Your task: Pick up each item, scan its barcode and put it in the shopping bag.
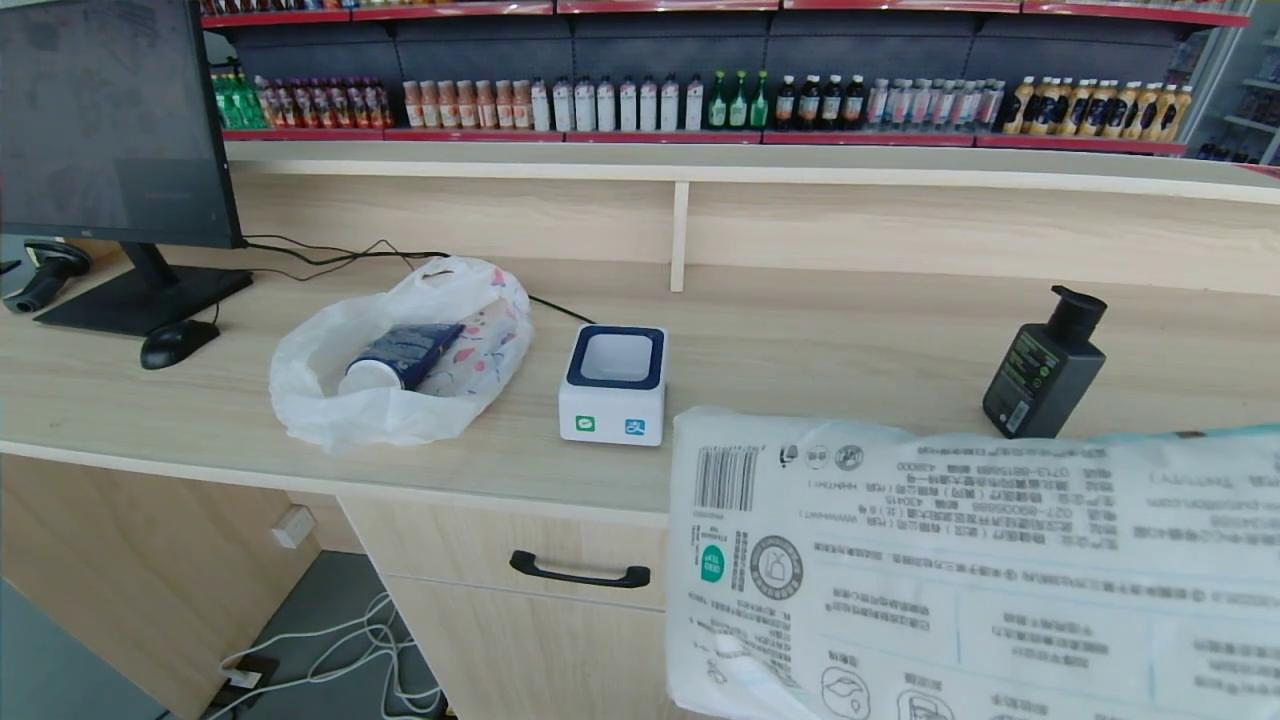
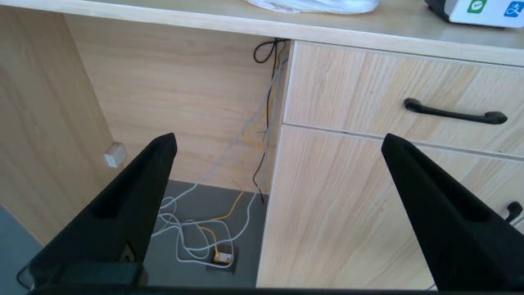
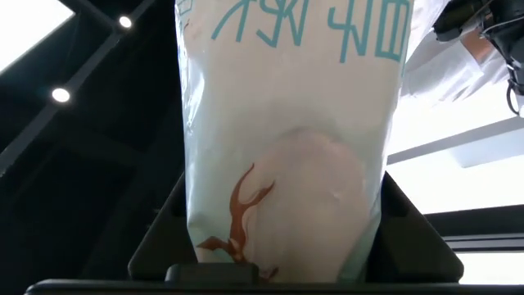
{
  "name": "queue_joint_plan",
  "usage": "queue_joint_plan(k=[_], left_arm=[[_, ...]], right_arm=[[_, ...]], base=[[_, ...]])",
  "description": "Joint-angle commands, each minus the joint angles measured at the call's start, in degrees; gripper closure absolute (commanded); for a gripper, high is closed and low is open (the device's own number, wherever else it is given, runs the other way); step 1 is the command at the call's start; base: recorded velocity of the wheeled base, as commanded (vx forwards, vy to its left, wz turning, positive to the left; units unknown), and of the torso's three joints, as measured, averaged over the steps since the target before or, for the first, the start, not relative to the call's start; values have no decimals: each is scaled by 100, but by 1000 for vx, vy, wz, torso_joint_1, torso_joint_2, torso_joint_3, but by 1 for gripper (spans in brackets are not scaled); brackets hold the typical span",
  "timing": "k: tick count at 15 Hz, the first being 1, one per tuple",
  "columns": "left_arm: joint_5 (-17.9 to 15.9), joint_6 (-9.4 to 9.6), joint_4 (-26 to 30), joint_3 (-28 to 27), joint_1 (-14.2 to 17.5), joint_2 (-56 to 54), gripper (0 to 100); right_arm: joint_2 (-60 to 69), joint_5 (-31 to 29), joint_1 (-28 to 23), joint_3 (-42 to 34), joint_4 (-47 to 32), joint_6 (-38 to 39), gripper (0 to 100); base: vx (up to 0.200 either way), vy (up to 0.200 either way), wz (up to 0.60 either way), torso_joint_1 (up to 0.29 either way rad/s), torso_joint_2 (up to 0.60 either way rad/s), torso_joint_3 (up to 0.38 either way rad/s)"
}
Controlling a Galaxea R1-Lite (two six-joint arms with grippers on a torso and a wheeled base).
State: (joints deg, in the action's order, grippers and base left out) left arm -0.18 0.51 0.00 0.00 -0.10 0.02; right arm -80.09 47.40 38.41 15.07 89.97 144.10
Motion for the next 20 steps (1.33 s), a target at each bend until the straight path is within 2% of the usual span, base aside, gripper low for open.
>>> queue_joint_plan(k=[1, 5, 12, 17, 20], left_arm=[[1, 2, 0, 0, 1, -2, 0], [1, 2, 9, 0, 1, -2, 0], [1, 2, 0, 0, 1, -2, 0], [1, 2, 0, 0, 1, -2, 0], [1, 2, 0, 0, 1, -2, 0]], right_arm=[[187, -2, -9, -48, 3, 4, 100], [477, -2, -273, -215, 3, 135, 100], [547, -11, -290, -188, 3, 197, 100], [723, -134, -598, -417, 3, 171, 100], [1048, -143, -624, -619, 3, -682, 100]], base=[[0, 0, 0, 0, 0, 0], [0, 0, 0, 0, 0, 0], [0, 0, 0, 0, 0, 0], [0, 0, 0, 0, 0, 0], [0, 0, 0, 0, 0, 0]])
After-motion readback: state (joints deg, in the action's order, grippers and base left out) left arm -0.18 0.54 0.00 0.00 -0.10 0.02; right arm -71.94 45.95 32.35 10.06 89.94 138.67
